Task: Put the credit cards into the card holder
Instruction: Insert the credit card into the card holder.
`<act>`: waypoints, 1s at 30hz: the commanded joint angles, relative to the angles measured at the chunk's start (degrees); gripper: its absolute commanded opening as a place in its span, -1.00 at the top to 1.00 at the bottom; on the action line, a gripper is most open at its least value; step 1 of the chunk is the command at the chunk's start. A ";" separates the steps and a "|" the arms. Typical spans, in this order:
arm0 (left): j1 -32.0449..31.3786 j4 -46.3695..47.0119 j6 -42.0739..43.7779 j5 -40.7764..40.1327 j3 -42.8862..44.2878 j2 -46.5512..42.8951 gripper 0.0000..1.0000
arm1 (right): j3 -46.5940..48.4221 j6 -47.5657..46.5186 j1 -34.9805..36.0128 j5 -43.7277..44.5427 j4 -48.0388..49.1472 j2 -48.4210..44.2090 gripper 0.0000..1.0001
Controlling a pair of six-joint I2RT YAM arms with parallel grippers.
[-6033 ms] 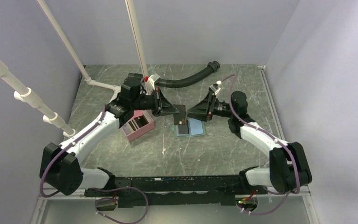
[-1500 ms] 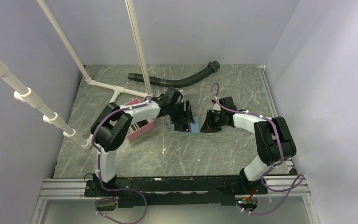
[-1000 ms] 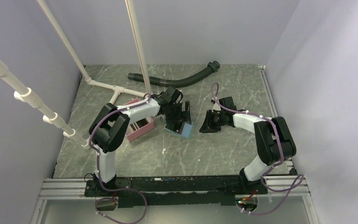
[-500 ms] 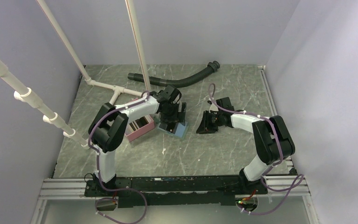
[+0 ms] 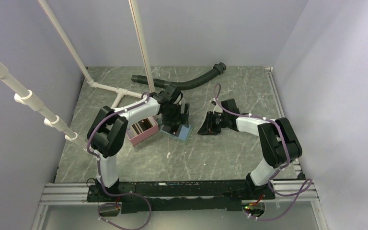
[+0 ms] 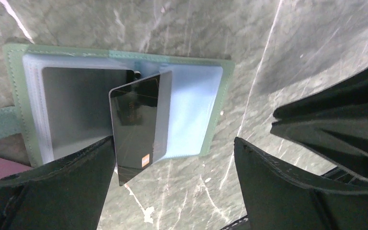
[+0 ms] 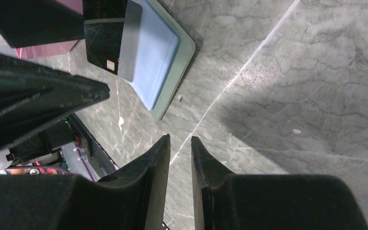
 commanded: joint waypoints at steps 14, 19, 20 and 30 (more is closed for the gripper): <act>-5.42 2.95 -0.09 8.97 4.28 7.33 -0.85 | 0.84 1.86 1.49 1.05 2.36 1.16 0.49; -3.78 1.38 1.21 7.43 1.75 4.16 -0.95 | 0.30 3.19 1.42 0.86 2.98 0.98 0.49; -3.65 -0.12 2.01 6.10 2.08 3.59 -0.97 | 0.27 3.44 1.40 0.77 3.13 1.09 0.48; -3.31 -5.58 4.40 1.90 3.48 0.53 -0.96 | 0.70 3.64 1.48 0.71 3.37 2.07 0.46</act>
